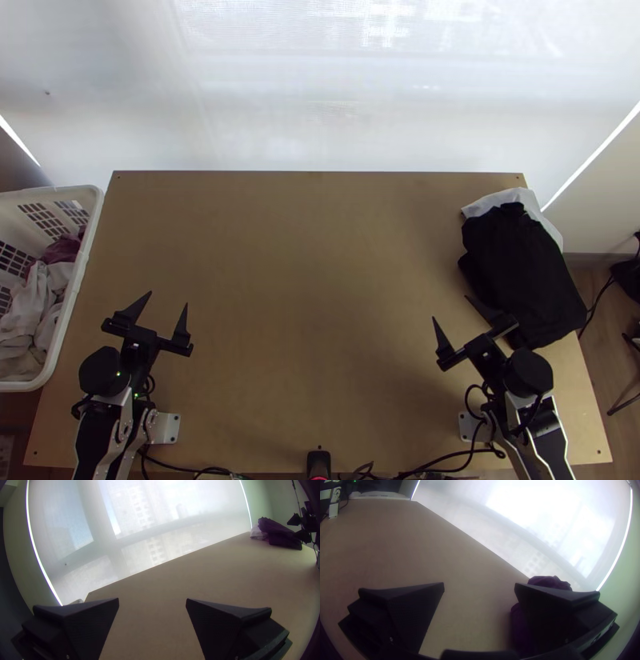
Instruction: Fold the t-shirt
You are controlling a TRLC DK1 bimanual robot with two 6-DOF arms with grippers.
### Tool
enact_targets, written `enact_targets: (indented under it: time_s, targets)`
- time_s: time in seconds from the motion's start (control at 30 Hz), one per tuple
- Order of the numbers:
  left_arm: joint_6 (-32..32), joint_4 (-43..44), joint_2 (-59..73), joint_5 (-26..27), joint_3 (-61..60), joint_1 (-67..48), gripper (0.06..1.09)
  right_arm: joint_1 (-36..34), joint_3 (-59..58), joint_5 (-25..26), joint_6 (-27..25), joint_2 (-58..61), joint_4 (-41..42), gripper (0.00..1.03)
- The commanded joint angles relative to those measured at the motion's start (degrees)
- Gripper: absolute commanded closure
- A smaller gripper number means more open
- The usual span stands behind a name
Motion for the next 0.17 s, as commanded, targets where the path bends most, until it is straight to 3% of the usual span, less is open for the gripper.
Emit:
enact_targets:
  time_s: [0.0, 0.13]
  targets:
    - [0.09, 0.01, 0.01, 0.0, 0.01, 0.0, 0.11, 0.0, 0.02, 0.01, 0.04, -0.01, 0.03, 0.05]
    - [0.09, 0.01, 0.01, 0.0, 0.01, 0.0, 0.11, 0.0, 0.02, 0.01, 0.04, -0.01, 0.03, 0.05]
